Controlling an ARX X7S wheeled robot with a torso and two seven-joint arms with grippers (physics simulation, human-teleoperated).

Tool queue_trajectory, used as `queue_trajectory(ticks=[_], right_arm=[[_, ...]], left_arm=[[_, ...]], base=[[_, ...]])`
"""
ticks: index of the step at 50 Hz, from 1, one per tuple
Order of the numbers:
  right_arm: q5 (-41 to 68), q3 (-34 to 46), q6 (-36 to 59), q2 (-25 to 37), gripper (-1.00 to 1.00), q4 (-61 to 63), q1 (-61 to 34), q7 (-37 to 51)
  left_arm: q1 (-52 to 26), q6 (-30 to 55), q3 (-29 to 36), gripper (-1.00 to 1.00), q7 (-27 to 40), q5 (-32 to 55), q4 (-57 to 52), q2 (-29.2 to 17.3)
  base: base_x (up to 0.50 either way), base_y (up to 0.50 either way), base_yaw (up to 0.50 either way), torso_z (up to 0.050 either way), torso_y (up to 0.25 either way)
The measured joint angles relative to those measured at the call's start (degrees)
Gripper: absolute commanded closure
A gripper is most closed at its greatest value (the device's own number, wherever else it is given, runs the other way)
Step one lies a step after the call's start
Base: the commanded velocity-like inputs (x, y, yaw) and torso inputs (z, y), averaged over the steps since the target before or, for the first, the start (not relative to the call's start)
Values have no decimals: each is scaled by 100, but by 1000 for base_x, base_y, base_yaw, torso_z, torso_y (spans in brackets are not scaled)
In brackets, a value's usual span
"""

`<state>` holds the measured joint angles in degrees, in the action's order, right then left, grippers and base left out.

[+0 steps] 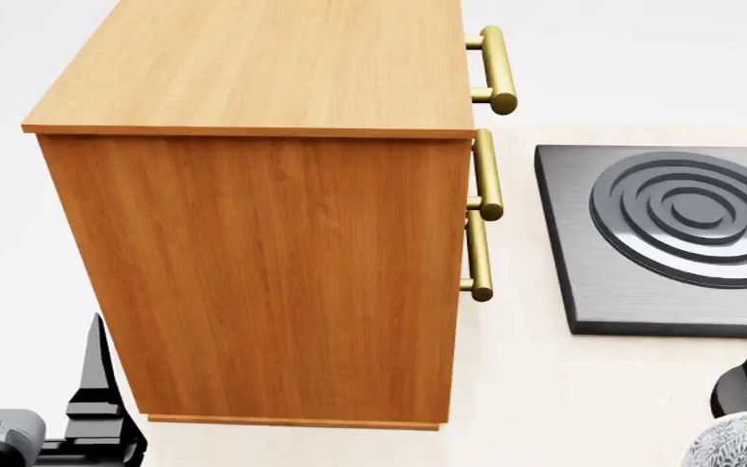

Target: Put the bowl on the top of the cabinet.

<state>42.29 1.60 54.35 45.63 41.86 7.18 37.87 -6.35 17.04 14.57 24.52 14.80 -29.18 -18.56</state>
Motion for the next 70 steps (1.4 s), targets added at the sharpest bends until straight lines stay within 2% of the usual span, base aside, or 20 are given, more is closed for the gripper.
queue_trajectory(ticks=[70], right_arm=[[-167, 249, -186, -72, -100, -372, -169, -61]], left_arm=[[-34, -49, 123, -100, 112, 44, 44, -77]], base=[[0, 0, 0, 0, 0]])
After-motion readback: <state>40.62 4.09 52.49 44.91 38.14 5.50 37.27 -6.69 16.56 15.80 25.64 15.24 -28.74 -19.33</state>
